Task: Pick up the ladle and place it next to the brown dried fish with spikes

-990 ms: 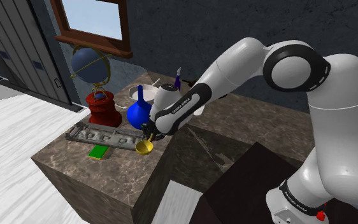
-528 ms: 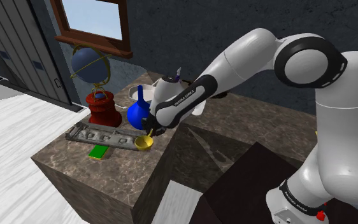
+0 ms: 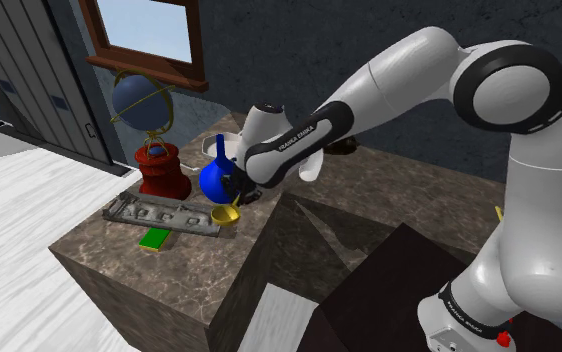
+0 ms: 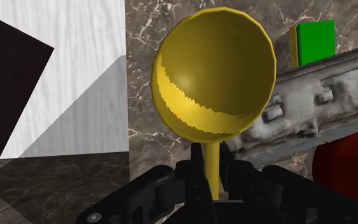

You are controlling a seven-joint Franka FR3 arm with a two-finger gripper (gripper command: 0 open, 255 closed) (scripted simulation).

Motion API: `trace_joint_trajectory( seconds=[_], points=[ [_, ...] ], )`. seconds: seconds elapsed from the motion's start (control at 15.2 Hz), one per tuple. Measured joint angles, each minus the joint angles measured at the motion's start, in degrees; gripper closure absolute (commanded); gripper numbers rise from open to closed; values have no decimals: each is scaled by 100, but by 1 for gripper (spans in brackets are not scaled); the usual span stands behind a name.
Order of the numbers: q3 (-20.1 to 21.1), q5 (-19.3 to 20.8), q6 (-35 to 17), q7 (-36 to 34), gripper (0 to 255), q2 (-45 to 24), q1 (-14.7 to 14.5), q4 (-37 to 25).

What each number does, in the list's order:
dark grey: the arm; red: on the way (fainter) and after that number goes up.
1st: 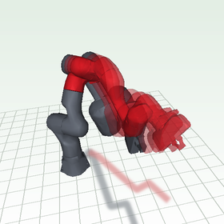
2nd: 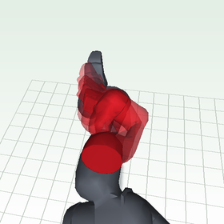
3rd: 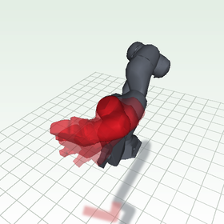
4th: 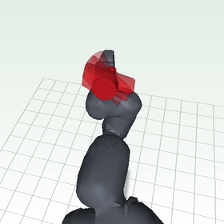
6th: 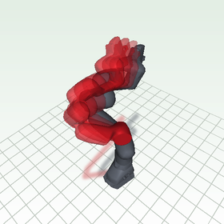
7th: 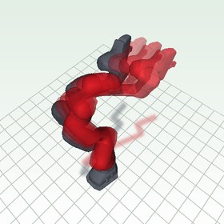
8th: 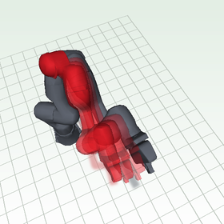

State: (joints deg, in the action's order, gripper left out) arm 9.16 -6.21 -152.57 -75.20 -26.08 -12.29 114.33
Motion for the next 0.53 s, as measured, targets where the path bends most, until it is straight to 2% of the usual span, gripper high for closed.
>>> trace_joint_trajectory(
  seconds=[0.53],
  points=[
    [12,-7,492,-58,255,418,11,-80]
  ],
)
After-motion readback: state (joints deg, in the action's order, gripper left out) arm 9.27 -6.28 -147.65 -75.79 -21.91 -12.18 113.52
